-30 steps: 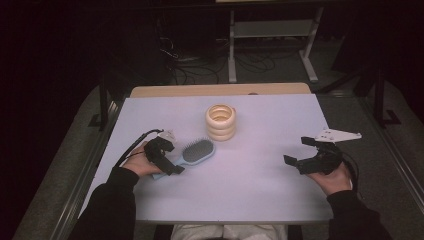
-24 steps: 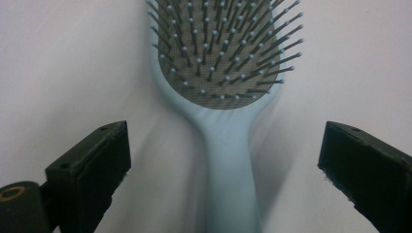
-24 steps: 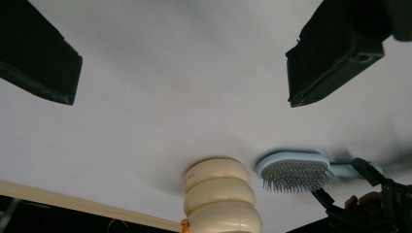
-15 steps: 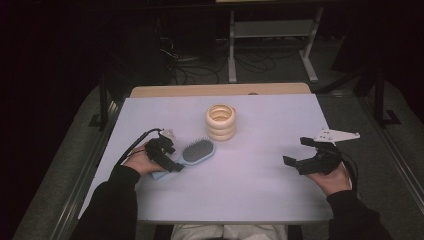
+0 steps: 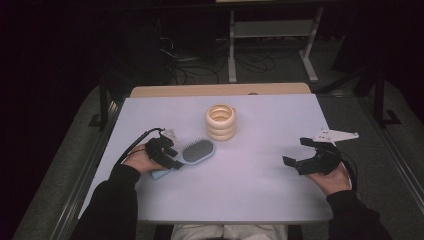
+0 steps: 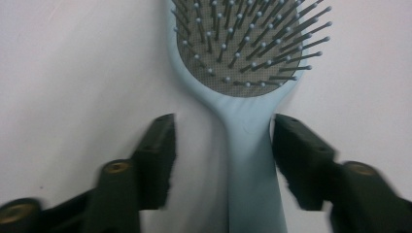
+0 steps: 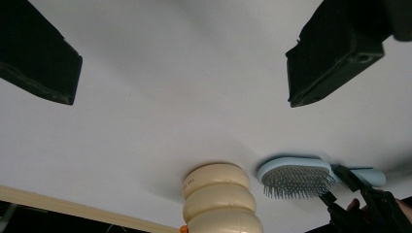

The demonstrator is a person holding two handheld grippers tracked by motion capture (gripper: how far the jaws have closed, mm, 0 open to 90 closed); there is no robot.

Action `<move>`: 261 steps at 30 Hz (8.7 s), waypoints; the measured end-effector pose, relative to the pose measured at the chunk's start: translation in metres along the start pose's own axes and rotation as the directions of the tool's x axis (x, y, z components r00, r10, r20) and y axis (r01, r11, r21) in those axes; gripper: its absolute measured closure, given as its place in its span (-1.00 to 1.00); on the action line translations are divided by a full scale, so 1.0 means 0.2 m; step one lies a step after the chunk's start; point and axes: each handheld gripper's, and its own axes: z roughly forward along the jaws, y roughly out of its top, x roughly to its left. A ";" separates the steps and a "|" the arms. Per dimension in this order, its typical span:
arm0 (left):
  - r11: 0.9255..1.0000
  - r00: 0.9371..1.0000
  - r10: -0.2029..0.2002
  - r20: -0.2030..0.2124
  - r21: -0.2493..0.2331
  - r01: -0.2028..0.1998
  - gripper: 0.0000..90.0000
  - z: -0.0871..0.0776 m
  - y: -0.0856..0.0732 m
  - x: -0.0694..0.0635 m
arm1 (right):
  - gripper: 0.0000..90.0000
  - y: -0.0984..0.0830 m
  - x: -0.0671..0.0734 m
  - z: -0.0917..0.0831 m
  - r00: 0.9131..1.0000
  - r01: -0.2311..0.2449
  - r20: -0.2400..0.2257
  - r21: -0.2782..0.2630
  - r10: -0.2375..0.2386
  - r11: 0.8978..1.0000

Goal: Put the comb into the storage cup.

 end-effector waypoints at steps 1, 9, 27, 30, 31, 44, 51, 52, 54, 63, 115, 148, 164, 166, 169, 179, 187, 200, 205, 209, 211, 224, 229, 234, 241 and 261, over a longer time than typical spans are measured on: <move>1.000 1.000 0.006 -0.001 0.007 -0.006 0.07 0.00 0.01 0.00 | -1.00 0.00 0.00 0.00 1.000 0.000 0.000 0.001 0.000 1.000; 0.998 0.999 0.037 -0.023 0.046 -0.036 0.44 0.00 0.03 -0.02 | -1.00 0.00 0.00 0.01 1.000 0.002 0.000 0.010 -0.002 1.000; 0.997 0.996 0.068 -0.049 0.027 -0.067 0.56 -0.01 0.02 -0.03 | -1.00 0.00 0.00 0.00 1.000 0.000 0.001 0.010 0.000 1.000; 0.998 0.996 0.061 -0.059 0.014 -0.061 0.56 -0.02 0.02 -0.04 | -1.00 -0.01 0.00 0.00 1.000 0.000 0.002 0.009 0.000 1.000; 0.998 0.996 0.066 -0.054 0.007 -0.065 0.56 -0.03 0.03 -0.04 | -1.00 -0.01 0.00 0.00 1.000 -0.001 0.002 0.008 0.001 1.000; 0.994 0.993 0.095 -0.070 -0.040 -0.098 0.56 -0.15 0.08 -0.07 | -1.00 -0.01 0.00 0.00 1.000 -0.002 0.001 0.005 0.002 1.000; 0.992 0.990 0.110 -0.086 -0.058 -0.116 0.56 -0.24 0.09 -0.09 | -1.00 0.00 0.00 0.00 1.000 -0.005 0.002 0.005 0.005 1.000; 0.991 0.990 0.112 -0.087 -0.059 -0.118 0.56 -0.25 0.09 -0.09 | -1.00 0.00 0.00 0.00 1.000 -0.004 0.003 0.003 0.004 1.000; 0.990 0.989 0.116 -0.096 -0.064 -0.122 0.56 -0.27 0.09 -0.09 | -1.00 0.00 0.00 0.00 1.000 -0.006 0.003 0.004 0.006 1.000; 0.986 0.983 0.122 -0.141 -0.100 -0.137 0.56 -0.37 0.12 -0.11 | -1.00 0.00 -0.01 0.00 1.000 -0.012 -0.005 0.005 0.012 1.000; 0.947 0.941 0.227 -0.249 -0.167 -0.273 0.56 -0.64 0.43 -0.22 | -1.00 0.46 0.10 0.10 0.985 0.122 -0.123 -0.025 -0.124 0.992; 0.907 0.919 0.249 -0.307 -0.259 -0.332 0.56 -0.60 0.54 -0.24 | -1.00 0.75 0.11 0.24 0.966 0.137 -0.216 -0.035 -0.142 0.990; 0.899 0.909 0.266 -0.322 -0.257 -0.354 0.56 -0.51 0.58 -0.25 | -1.00 0.84 0.11 0.34 0.952 0.108 -0.285 -0.026 -0.112 0.994; 0.897 0.907 0.270 -0.324 -0.258 -0.359 0.56 -0.50 0.59 -0.25 | -1.00 0.85 0.11 0.36 0.951 0.102 -0.290 -0.021 -0.103 0.995; 0.895 0.903 0.272 -0.333 -0.257 -0.364 0.56 -0.48 0.60 -0.25 | -1.00 0.86 0.10 0.38 0.950 0.090 -0.299 -0.016 -0.091 0.996; 0.884 0.881 0.266 -0.391 -0.266 -0.385 0.55 -0.43 0.61 -0.27 | -0.94 0.91 0.11 0.44 0.954 0.054 -0.297 0.022 -0.045 0.998; 0.871 0.862 0.282 -0.421 -0.265 -0.415 0.55 -0.43 0.59 -0.30 | -0.47 0.93 0.08 0.49 0.905 -0.067 -0.415 0.073 0.091 0.995; 0.871 0.881 0.224 -0.416 -0.321 -0.373 0.55 -0.43 0.52 -0.26 | 0.26 1.08 0.22 0.42 0.924 0.038 -0.381 0.074 -0.007 0.997; 0.863 0.898 0.179 -0.402 -0.373 -0.339 0.51 -0.46 0.49 -0.23 | 0.28 1.16 0.30 0.40 0.936 0.114 -0.340 0.061 -0.087 0.992; 0.864 0.908 0.162 -0.387 -0.388 -0.320 0.37 -0.46 0.49 -0.22 | 0.28 1.23 0.37 0.38 0.941 0.169 -0.310 0.078 -0.137 0.983; 0.864 0.913 0.153 -0.378 -0.398 -0.309 0.29 -0.46 0.49 -0.22 | 0.28 1.26 0.39 0.38 0.941 0.188 -0.300 0.088 -0.154 0.978; 0.861 0.936 0.110 -0.335 -0.439 -0.258 -0.22 -0.50 0.44 -0.18 | 0.28 1.36 0.41 0.38 0.949 0.238 -0.236 0.107 -0.208 0.965; 0.858 0.936 0.071 -0.345 -0.457 -0.233 -0.50 -0.51 0.41 -0.17 | 0.27 1.39 0.41 0.36 0.952 0.235 -0.223 0.102 -0.209 0.967; 0.854 0.945 0.066 -0.322 -0.471 -0.220 -0.67 -0.51 0.38 -0.15 | 0.27 1.40 0.40 0.35 0.956 0.236 -0.203 0.101 -0.212 0.966; 0.857 0.963 0.052 -0.266 -0.483 -0.180 -0.98 -0.51 0.36 -0.13 | 0.27 1.41 0.37 0.34 0.959 0.233 -0.185 0.094 -0.213 0.968; 0.827 0.976 -0.037 -0.215 -0.554 -0.091 -1.00 -0.56 0.18 -0.05 | 0.26 1.43 0.24 0.22 0.980 0.174 -0.111 0.095 -0.164 0.980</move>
